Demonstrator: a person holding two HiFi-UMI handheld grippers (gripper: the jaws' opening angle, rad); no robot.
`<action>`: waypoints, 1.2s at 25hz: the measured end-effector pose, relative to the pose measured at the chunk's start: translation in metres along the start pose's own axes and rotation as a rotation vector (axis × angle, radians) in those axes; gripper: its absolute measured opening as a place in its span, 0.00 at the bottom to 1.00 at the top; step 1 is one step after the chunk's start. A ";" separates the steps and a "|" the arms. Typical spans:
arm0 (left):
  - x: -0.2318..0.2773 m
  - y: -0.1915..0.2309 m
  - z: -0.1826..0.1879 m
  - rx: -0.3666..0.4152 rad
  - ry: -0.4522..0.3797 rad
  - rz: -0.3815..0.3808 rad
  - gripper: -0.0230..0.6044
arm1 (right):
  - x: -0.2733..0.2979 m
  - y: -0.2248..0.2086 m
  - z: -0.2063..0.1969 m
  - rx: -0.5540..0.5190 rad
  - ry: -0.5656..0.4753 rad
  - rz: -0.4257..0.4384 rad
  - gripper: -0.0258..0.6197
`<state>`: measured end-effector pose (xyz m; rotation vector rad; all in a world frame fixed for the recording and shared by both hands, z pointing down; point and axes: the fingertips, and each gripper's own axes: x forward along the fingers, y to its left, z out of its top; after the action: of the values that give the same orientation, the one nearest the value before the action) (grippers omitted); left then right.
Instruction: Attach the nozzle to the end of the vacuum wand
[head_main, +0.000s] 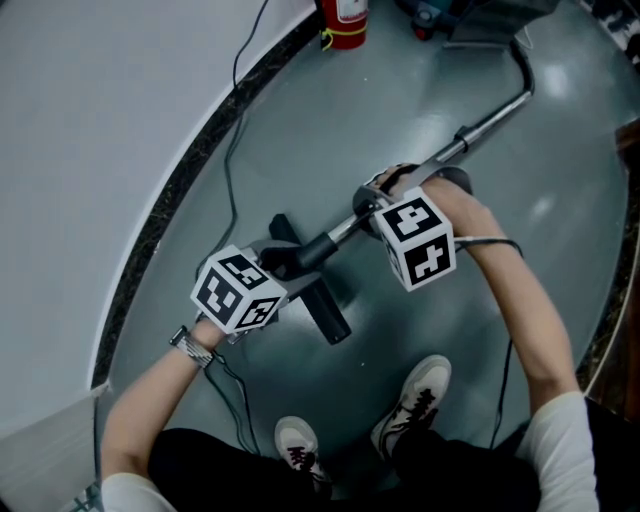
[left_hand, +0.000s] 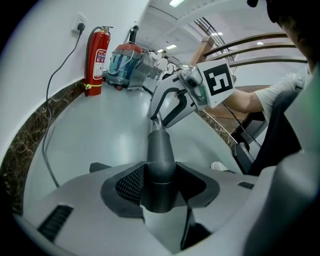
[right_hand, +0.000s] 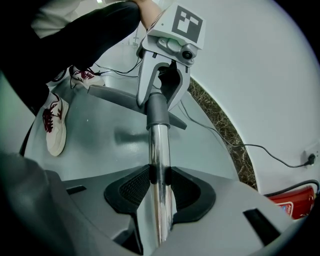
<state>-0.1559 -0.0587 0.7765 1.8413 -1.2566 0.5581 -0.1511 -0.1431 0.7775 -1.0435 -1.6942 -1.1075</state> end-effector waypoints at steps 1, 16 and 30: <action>0.001 0.001 -0.001 0.006 0.008 0.008 0.34 | 0.001 0.000 0.001 -0.002 0.001 -0.001 0.26; -0.001 0.007 0.002 0.215 0.057 0.172 0.33 | 0.001 -0.001 0.002 0.001 0.008 -0.016 0.26; -0.002 0.006 0.008 0.137 0.022 0.135 0.34 | -0.007 -0.007 0.005 0.010 0.012 -0.050 0.26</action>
<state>-0.1633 -0.0652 0.7727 1.8660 -1.3638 0.7531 -0.1561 -0.1419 0.7679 -0.9908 -1.7230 -1.1336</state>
